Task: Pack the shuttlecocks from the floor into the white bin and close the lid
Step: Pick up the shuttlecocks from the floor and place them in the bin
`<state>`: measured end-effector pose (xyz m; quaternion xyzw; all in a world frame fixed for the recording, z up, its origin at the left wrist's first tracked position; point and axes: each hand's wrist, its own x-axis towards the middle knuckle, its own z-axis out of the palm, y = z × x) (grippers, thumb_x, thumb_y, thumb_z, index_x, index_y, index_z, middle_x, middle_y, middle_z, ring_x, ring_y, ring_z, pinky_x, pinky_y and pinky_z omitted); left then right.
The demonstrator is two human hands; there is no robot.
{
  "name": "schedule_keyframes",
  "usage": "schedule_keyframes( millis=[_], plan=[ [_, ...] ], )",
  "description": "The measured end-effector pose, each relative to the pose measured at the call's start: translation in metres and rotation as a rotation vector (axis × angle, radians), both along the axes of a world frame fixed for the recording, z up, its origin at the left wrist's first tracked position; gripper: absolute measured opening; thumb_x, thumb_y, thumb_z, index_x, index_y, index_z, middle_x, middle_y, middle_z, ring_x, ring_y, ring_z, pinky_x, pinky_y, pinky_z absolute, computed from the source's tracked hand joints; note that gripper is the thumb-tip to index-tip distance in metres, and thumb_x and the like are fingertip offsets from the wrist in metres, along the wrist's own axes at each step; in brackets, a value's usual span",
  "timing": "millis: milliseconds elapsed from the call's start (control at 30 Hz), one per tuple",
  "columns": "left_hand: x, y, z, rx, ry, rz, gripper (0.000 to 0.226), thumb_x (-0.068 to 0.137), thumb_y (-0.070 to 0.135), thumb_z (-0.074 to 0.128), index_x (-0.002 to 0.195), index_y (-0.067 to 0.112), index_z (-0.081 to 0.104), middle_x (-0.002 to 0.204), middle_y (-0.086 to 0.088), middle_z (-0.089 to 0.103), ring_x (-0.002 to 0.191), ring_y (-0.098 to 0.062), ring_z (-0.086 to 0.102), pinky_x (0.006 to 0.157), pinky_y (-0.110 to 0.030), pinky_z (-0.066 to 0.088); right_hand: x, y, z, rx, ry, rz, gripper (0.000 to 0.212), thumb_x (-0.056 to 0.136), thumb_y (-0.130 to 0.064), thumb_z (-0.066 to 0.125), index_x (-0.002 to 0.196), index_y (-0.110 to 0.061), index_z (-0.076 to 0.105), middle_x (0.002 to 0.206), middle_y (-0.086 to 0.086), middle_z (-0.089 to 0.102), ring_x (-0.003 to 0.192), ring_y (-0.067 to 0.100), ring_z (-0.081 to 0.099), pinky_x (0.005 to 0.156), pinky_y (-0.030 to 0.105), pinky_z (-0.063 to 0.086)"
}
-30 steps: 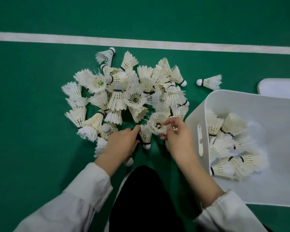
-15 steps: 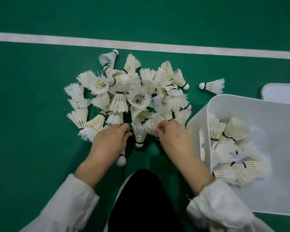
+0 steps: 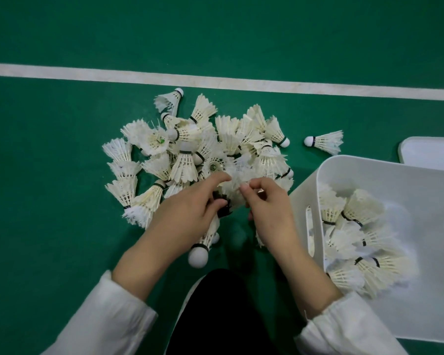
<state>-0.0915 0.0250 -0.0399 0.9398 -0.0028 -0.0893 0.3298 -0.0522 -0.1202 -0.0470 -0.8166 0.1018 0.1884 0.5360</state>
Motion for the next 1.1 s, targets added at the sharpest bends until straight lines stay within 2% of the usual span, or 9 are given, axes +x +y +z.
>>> schedule_keyframes(
  millis=[233, 433, 567, 667, 800, 900, 967, 1033, 1100],
  plan=[
    [0.004, -0.005, 0.0, 0.105, 0.08, -0.068, 0.048, 0.095, 0.035, 0.041, 0.133, 0.054, 0.02, 0.088, 0.016, 0.04, 0.082, -0.016, 0.055, 0.064, -0.035, 0.048, 0.01, -0.005, 0.013, 0.14, -0.017, -0.053, 0.02, 0.09, -0.016, 0.058, 0.07, -0.02, 0.056, 0.066, 0.0, 0.056, 0.062, 0.014, 0.049, 0.061, 0.031, 0.04],
    [0.009, -0.005, 0.003, 0.153, 0.084, -0.072, 0.04, 0.095, 0.035, 0.041, 0.13, 0.047, 0.027, 0.09, 0.016, 0.042, 0.081, -0.016, 0.053, 0.064, -0.033, 0.046, 0.012, -0.006, 0.013, 0.224, 0.04, -0.089, 0.013, 0.092, -0.012, 0.054, 0.079, -0.009, 0.059, 0.07, 0.004, 0.056, 0.059, 0.011, 0.051, 0.053, 0.026, 0.045],
    [0.012, -0.003, 0.002, 0.104, 0.054, 0.028, 0.023, 0.094, 0.034, 0.046, 0.116, 0.03, 0.044, 0.088, 0.007, 0.051, 0.08, -0.02, 0.053, 0.063, -0.032, 0.041, 0.018, -0.01, 0.022, 0.388, 0.047, -0.216, 0.014, 0.095, -0.008, 0.048, 0.082, -0.008, 0.053, 0.072, 0.005, 0.054, 0.055, 0.009, 0.053, 0.044, 0.017, 0.045],
    [0.015, 0.005, 0.002, 0.05, 0.033, 0.106, 0.017, 0.091, 0.029, 0.051, 0.091, 0.014, 0.06, 0.083, 0.002, 0.053, 0.078, -0.015, 0.051, 0.06, -0.024, 0.03, 0.027, -0.017, 0.031, 0.411, 0.068, -0.192, 0.01, 0.095, -0.013, 0.05, 0.088, -0.006, 0.054, 0.073, 0.005, 0.056, 0.06, 0.015, 0.054, 0.057, 0.024, 0.052],
    [0.017, 0.007, 0.019, 0.034, -0.023, 0.17, 0.018, 0.085, 0.034, 0.059, 0.082, 0.016, 0.061, 0.079, 0.009, 0.048, 0.071, 0.0, 0.045, 0.059, -0.012, 0.03, 0.039, -0.038, 0.049, 0.315, 0.056, -0.022, 0.023, 0.086, -0.013, 0.064, 0.099, 0.005, 0.057, 0.076, 0.004, 0.056, 0.06, 0.011, 0.055, 0.069, 0.029, 0.057],
    [0.022, -0.002, 0.034, 0.087, -0.066, 0.15, 0.021, 0.081, 0.037, 0.064, 0.078, 0.018, 0.055, 0.079, 0.008, 0.048, 0.071, 0.001, 0.044, 0.058, -0.011, 0.03, 0.051, -0.059, 0.071, 0.254, 0.07, 0.043, 0.015, 0.089, -0.01, 0.059, 0.094, 0.004, 0.058, 0.082, 0.009, 0.064, 0.062, 0.016, 0.06, 0.064, 0.031, 0.058],
    [0.026, -0.007, 0.042, 0.098, -0.084, 0.124, 0.021, 0.083, 0.033, 0.063, 0.077, 0.015, 0.055, 0.078, 0.005, 0.048, 0.069, -0.001, 0.043, 0.056, -0.012, 0.029, 0.062, -0.073, 0.083, 0.283, 0.147, 0.014, 0.014, 0.09, -0.009, 0.058, 0.098, 0.001, 0.055, 0.09, 0.014, 0.066, 0.057, 0.018, 0.063, 0.049, 0.027, 0.057],
    [0.029, -0.015, 0.05, 0.115, -0.068, 0.077, 0.02, 0.086, 0.033, 0.06, 0.076, 0.016, 0.055, 0.077, 0.003, 0.049, 0.068, -0.003, 0.043, 0.055, -0.014, 0.027, 0.07, -0.09, 0.094, 0.307, 0.241, -0.029, 0.023, 0.089, -0.011, 0.058, 0.108, 0.002, 0.055, 0.094, 0.014, 0.064, 0.046, 0.014, 0.061, 0.036, 0.019, 0.046],
    [0.031, -0.019, 0.056, 0.155, -0.02, 0.062, 0.019, 0.088, 0.034, 0.056, 0.08, 0.018, 0.058, 0.08, 0.002, 0.05, 0.07, -0.008, 0.046, 0.057, -0.019, 0.03, 0.074, -0.105, 0.102, 0.277, 0.278, -0.003, 0.027, 0.088, -0.012, 0.06, 0.111, 0.002, 0.057, 0.096, 0.013, 0.063, 0.041, 0.01, 0.058, 0.034, 0.014, 0.039]
  ],
)
